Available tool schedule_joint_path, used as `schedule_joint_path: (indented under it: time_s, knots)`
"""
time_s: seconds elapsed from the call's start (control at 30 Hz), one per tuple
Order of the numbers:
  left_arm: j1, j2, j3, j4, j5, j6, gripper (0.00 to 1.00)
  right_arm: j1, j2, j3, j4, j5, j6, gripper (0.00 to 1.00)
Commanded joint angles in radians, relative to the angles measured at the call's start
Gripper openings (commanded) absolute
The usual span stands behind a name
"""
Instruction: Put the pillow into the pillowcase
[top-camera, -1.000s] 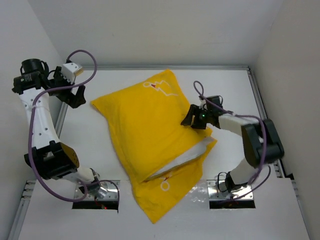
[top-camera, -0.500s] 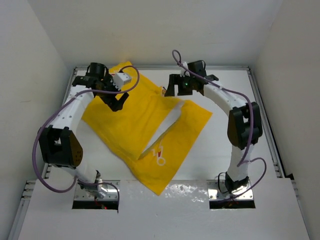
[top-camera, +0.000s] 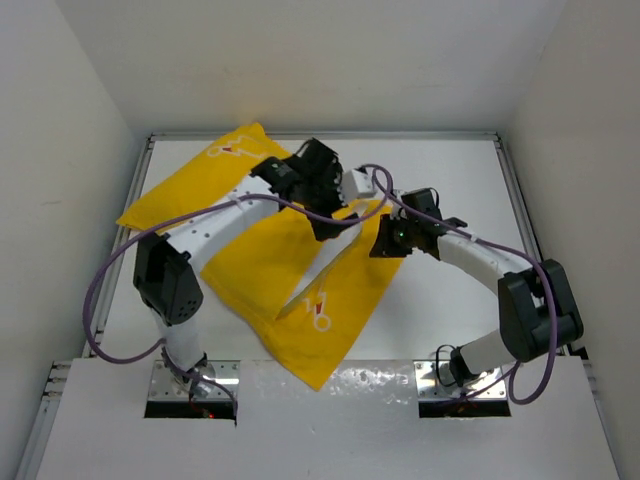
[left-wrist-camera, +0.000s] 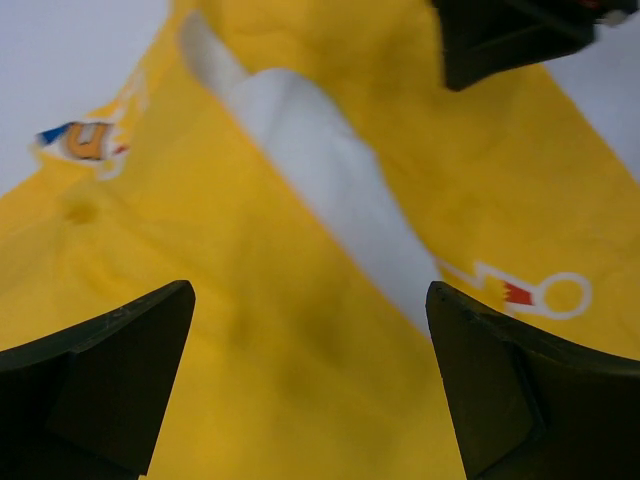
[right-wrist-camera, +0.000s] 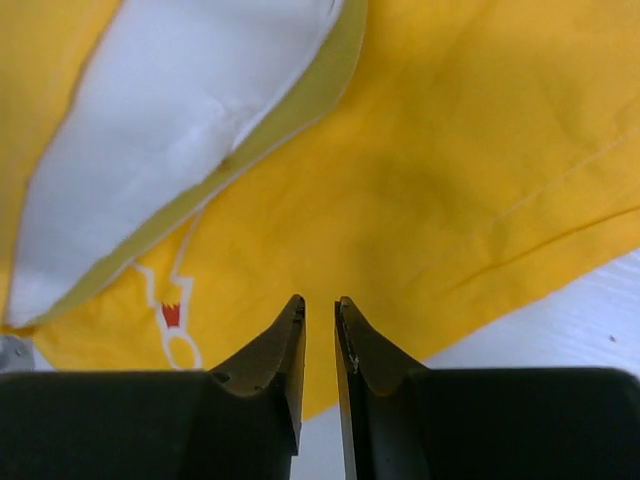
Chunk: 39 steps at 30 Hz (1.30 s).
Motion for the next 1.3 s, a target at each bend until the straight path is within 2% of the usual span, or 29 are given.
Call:
schedule_joint_path:
  time_s: [0.0,0.03,0.1,0.13,0.17,0.2,0.27,0.3,0.4,0.47,0.53,0.57,0.6,0.7,0.73,0.8,0.9,1.03,1.13,1.2,1.27]
  knots:
    - [-0.054,0.041,-0.038,-0.014,-0.029,-0.071,1.00,-0.006,-0.002,-0.021,0.184,-0.015,0.093,0.19]
    - [-0.083,0.049,-0.050,0.005,-0.047,-0.093,1.00,-0.011,0.001,-0.027,0.192,-0.012,0.099,0.29]
    - [-0.111,0.075,-0.095,0.039,-0.111,-0.119,1.00,-0.023,0.001,-0.044,0.204,-0.004,0.116,0.39]
    - [-0.130,0.096,-0.128,0.077,-0.197,-0.142,1.00,-0.026,-0.002,-0.050,0.204,-0.001,0.116,0.54]
    - [-0.134,0.109,-0.145,0.096,-0.234,-0.154,1.00,-0.026,-0.013,-0.057,0.202,0.003,0.109,0.60]
    - [-0.137,0.120,-0.164,0.145,-0.338,-0.179,1.00,-0.028,-0.020,-0.070,0.201,0.005,0.099,0.64]
    - [-0.137,0.149,-0.217,0.194,-0.438,-0.193,1.00,-0.026,-0.040,-0.090,0.202,0.012,0.073,0.72]
    - [-0.137,0.158,-0.233,0.232,-0.514,-0.190,1.00,-0.028,-0.069,-0.117,0.204,0.031,0.063,0.73]
    - [-0.136,0.170,-0.305,0.309,-0.589,-0.177,1.00,-0.026,-0.141,-0.192,0.241,0.074,0.047,0.74]
    - [-0.134,0.184,-0.346,0.338,-0.593,-0.176,1.00,-0.028,-0.171,-0.241,0.279,0.080,0.044,0.74]
    - [-0.128,0.201,-0.357,0.360,-0.580,-0.170,0.61,-0.026,-0.206,-0.266,0.331,0.078,0.047,0.72]
    - [-0.124,0.205,-0.347,0.352,-0.569,-0.170,0.36,-0.026,-0.217,-0.284,0.343,0.077,0.049,0.70]
    - [-0.108,0.206,-0.328,0.313,-0.560,-0.183,0.00,-0.026,-0.236,-0.294,0.359,0.071,0.052,0.61]
    - [-0.038,0.149,-0.215,0.259,-0.546,-0.197,0.00,-0.020,-0.258,-0.306,0.409,0.068,0.058,0.33]
    - [-0.015,0.099,-0.139,0.251,-0.540,-0.203,0.00,-0.011,-0.266,-0.301,0.434,0.075,0.059,0.15]
    - [0.042,0.049,-0.071,0.242,-0.482,-0.205,0.00,0.006,-0.260,-0.280,0.471,0.078,0.070,0.04]
    - [0.048,-0.021,-0.014,0.197,-0.394,-0.185,0.00,0.041,-0.199,-0.222,0.569,0.083,0.142,0.03]
    - [0.050,-0.028,-0.004,0.138,-0.242,-0.246,0.00,0.070,-0.018,-0.092,0.684,0.033,0.248,0.10]
    - [0.050,-0.020,0.028,0.137,-0.251,-0.271,0.00,0.072,0.094,-0.019,0.741,0.022,0.302,0.13]
    - [0.053,0.000,0.128,0.118,-0.265,-0.279,0.00,0.089,0.186,0.086,0.744,0.005,0.344,0.17]
    - [0.053,0.005,0.165,0.107,-0.258,-0.277,0.00,0.111,0.217,0.105,0.741,0.012,0.337,0.21]
